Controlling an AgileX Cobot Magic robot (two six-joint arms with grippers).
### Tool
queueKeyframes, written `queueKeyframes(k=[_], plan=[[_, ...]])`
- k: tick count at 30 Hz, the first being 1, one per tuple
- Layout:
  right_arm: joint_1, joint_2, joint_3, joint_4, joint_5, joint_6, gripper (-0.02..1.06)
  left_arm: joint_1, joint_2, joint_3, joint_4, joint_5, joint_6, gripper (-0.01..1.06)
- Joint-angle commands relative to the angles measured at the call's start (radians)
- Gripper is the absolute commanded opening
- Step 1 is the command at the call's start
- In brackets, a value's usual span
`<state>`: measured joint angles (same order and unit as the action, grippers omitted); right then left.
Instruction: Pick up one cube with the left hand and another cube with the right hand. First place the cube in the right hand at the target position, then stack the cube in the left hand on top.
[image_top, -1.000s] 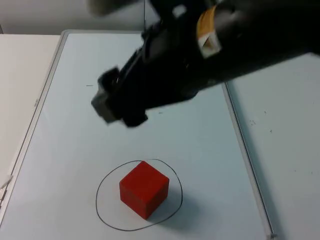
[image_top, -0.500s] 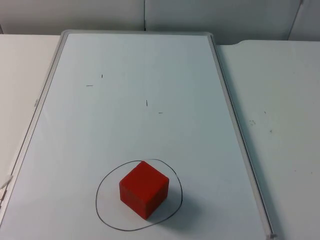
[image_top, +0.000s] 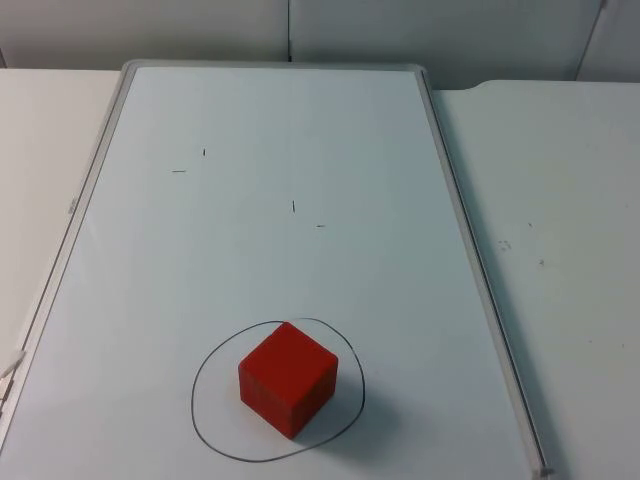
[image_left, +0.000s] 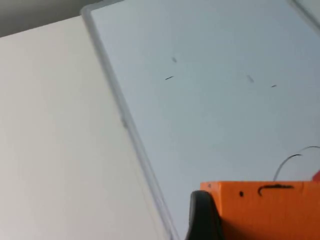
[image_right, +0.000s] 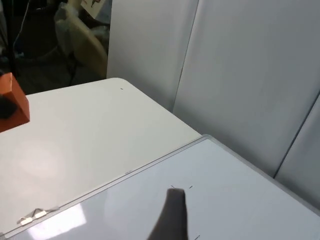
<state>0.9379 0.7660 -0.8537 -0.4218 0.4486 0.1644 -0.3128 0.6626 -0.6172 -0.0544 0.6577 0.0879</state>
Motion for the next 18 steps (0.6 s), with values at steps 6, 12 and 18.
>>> queueKeyframes(k=[6,12,18], plan=[[0.004,-0.007,0.004,-0.019,-0.006,-0.007,0.73,-0.008,0.052,-0.062,-0.263,-0.036,0.238,0.18],[0.004,-0.007,0.004,-0.021,-0.017,-0.007,0.73,-0.008,0.199,-0.144,-0.525,-0.029,0.528,0.00],[0.004,-0.007,0.004,-0.026,-0.019,-0.007,0.73,-0.008,0.384,-0.178,-0.694,-0.032,0.719,0.00]])
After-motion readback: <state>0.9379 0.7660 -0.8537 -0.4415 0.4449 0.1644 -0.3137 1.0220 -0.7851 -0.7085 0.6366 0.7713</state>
